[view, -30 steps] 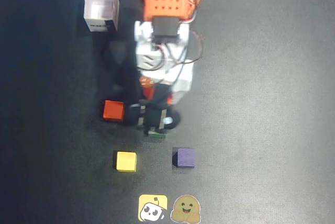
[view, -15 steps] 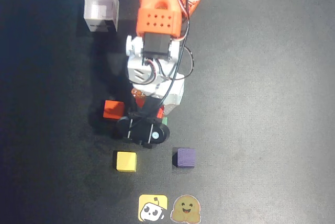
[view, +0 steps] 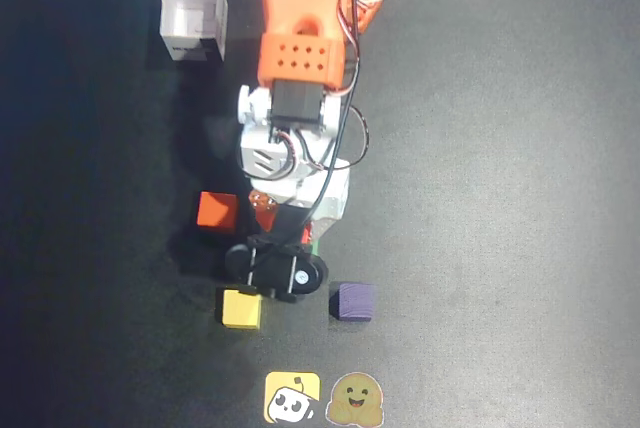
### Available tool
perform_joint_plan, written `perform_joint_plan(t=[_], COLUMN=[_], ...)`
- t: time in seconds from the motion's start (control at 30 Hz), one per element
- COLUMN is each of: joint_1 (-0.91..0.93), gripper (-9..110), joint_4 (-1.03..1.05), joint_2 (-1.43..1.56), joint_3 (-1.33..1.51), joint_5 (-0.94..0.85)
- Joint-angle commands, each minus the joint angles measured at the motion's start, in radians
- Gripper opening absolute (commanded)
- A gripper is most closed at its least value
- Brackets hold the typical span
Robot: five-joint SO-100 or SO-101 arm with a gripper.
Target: Put the red cube on top of the green cube.
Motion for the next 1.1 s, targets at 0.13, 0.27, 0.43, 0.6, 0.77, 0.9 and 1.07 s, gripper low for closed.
perform_joint_plan(t=[0.13, 0.27, 0.43, 0.6, 0.77, 0.9, 1.07], joint_1=[-0.012, -0.012, -0.015, -0.021, -0.028, -0.028, -0.029], gripper=[4, 4, 4, 4, 4, 4, 4], joint_4=[-0.034, -0.046, -0.066, -0.109, -0.138, -0.161, -0.176], joint_2=[0.003, 0.0, -0.009, -0.009, -0.008, -0.006, -0.009], joint_3=[0.009, 0.021, 0.04, 0.083, 0.121, 0.138, 0.147], joint_5=[-0.026, -0.037, -0.043, -0.043, -0.043, -0.043, -0.043])
